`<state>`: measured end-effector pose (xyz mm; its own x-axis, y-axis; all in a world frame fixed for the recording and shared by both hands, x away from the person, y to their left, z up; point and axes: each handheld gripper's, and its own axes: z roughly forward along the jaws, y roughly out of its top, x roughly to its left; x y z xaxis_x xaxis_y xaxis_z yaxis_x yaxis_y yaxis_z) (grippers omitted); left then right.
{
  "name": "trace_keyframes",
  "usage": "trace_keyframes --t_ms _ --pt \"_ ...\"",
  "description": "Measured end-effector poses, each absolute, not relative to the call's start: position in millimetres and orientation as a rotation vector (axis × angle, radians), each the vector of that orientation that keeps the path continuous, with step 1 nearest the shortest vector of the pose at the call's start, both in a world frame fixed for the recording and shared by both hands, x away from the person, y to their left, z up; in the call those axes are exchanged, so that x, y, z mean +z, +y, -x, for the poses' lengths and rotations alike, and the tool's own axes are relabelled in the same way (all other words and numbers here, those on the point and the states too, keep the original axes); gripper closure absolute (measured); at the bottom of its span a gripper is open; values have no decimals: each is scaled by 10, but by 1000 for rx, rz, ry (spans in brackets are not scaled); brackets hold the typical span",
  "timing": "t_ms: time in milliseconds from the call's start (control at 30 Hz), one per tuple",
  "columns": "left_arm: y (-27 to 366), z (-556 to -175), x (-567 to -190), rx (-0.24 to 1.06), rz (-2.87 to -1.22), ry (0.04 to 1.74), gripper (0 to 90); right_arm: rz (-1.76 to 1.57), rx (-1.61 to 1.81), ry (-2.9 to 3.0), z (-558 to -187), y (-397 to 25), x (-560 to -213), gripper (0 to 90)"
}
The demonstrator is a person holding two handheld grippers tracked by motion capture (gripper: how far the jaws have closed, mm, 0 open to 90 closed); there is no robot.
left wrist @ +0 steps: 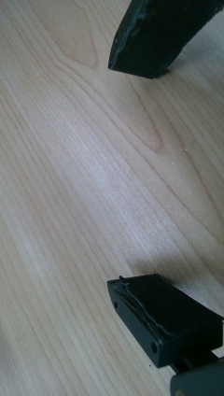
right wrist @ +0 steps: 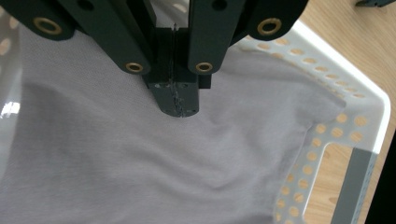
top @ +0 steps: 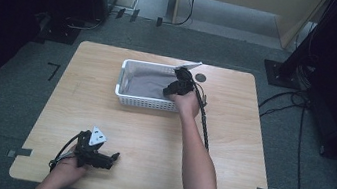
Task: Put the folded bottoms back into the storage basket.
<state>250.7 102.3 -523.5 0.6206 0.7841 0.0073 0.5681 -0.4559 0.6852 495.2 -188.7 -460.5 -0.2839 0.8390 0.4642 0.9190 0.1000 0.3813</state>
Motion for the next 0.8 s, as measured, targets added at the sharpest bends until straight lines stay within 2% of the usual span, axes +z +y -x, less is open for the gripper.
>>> trace_keyframes --t_ms 300,400,600,800 --pt "1022 -2506 -5236 428 -2189 1056 0 1828 -881 -2265 -5003 -1889 -4732 873" --pt "1022 -2507 -5236 428 -2189 1056 0 1811 -897 -2274 -5002 -1874 -4730 844" --pt "1022 -2507 -5235 427 -2190 1056 0 1784 -982 -2216 -4971 -1931 -4652 851" --pt "1023 -2508 -5234 428 -2192 1054 0 1741 -1057 -2250 -4900 -1955 -4486 732"
